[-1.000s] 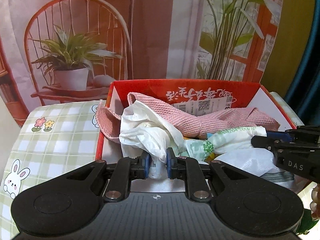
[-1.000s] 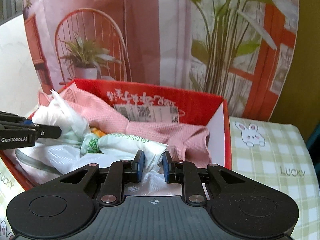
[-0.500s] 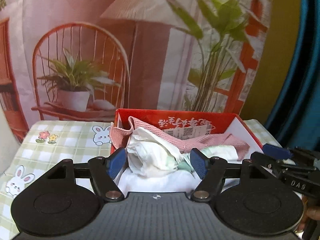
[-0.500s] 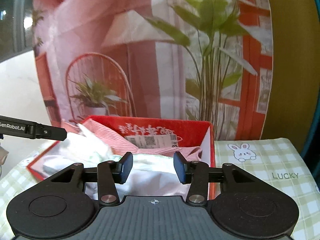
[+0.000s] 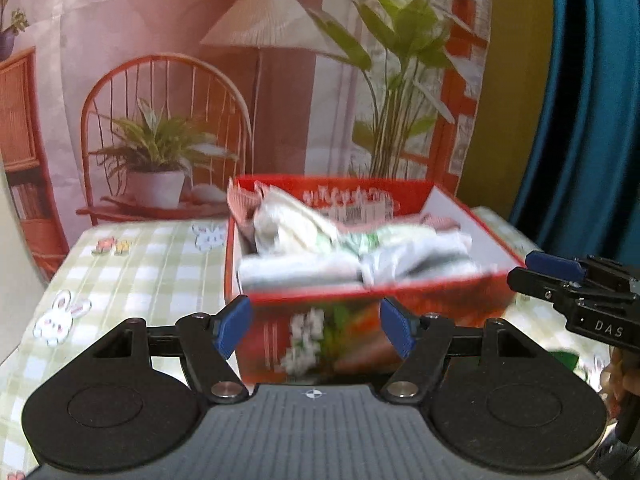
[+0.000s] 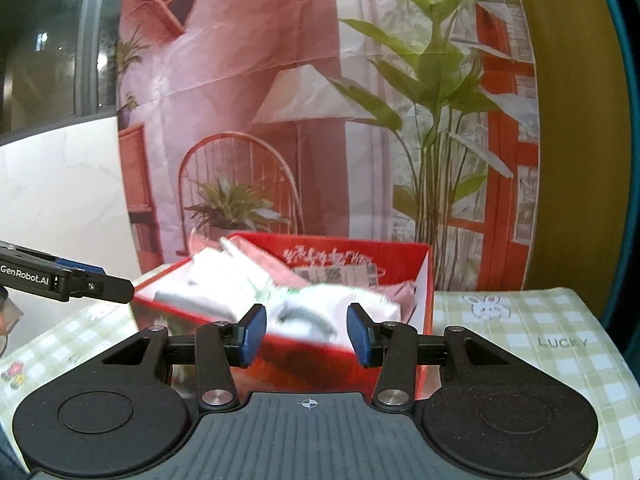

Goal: Organize soft objects
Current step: 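Move the left tool down to the black eye mask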

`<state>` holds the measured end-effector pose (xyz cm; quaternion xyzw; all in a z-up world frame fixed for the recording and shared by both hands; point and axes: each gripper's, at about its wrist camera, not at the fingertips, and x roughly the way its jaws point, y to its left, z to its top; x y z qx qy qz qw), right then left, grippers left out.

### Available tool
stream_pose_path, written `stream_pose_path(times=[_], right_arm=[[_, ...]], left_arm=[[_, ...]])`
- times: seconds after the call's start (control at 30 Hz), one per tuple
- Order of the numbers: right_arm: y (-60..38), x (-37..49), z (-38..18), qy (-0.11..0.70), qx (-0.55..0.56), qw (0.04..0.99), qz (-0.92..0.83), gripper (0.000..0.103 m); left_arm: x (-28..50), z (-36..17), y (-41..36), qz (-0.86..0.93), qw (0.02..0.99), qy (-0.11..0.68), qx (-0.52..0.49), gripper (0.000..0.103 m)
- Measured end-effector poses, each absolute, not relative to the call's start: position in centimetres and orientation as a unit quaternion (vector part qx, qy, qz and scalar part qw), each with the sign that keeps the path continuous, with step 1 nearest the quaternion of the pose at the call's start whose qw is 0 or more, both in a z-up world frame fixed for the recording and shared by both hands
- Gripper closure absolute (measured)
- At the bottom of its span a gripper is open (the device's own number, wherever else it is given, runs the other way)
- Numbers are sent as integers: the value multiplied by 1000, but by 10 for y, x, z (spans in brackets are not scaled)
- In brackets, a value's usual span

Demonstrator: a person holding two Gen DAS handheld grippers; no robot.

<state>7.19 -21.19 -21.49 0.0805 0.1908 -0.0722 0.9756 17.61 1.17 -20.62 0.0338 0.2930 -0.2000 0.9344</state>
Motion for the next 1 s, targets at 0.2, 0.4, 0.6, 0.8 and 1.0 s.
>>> stream_pose_path(times=[0.2,0.4,0.6,0.8,1.0], right_arm=[[-200,55,-249,232,97,965,-79,61],[-202,51,-286,284,126,945,-101,61],[-205,48,-305,303,128,938,-110,61],[-210,51,-312,314,145,932,-107,61],[-206,61,-318,333,138,928,-97,55]], left_arm=[[172,-239,10,-199,923,328,43,30],[183,-280,-7,-184,915,357,33,30],[201,-314,-27,-183,902,389,41,30],[202,-327,-25,-178,899,396,57,29],[201,-331,-24,-175,898,396,73,29]])
